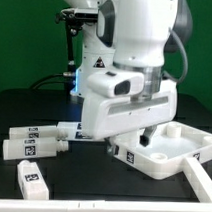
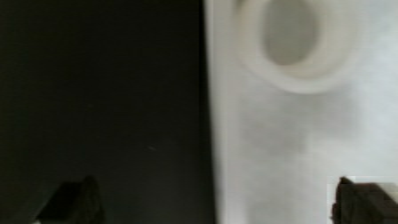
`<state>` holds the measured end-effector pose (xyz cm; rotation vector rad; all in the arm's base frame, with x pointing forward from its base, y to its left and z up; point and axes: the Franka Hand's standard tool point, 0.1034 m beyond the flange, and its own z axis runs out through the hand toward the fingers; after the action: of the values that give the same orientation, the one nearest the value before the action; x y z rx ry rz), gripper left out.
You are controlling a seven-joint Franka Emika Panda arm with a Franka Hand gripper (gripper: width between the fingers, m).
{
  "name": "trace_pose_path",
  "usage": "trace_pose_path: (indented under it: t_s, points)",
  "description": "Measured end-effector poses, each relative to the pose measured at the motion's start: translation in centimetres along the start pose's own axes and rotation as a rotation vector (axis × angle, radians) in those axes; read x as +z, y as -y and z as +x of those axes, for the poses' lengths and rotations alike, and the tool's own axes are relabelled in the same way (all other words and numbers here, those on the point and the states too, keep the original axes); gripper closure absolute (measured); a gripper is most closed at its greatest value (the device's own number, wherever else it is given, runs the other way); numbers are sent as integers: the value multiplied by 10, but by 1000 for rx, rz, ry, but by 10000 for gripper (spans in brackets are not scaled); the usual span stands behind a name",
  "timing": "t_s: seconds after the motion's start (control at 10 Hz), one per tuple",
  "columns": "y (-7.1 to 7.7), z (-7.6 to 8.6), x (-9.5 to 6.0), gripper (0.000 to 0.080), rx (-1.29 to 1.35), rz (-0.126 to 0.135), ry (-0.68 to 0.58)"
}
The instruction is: Assemble desk
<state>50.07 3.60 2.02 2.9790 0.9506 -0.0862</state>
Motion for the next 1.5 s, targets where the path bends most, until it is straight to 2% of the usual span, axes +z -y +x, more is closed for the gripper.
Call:
trace_pose_path:
  t_s: [0.1, 0.3, 0.5, 0.7, 0.8, 0.9, 1.0, 1.3, 1.5]
  points:
    - [-3, 5, 5, 151, 2, 0, -2]
    - [4, 7, 13, 151, -4, 6, -4]
    - [6, 8, 14, 151, 2, 7, -1]
    - [6, 8, 14, 406, 1, 7, -1]
    - [6, 8, 14, 406, 1, 7, -1]
    - [6, 8, 14, 589, 1, 7, -1]
    - [6, 8, 14, 716, 1, 7, -1]
    - [6, 7, 13, 748, 6, 8, 2]
    - [1, 6, -7, 748, 47, 17, 8]
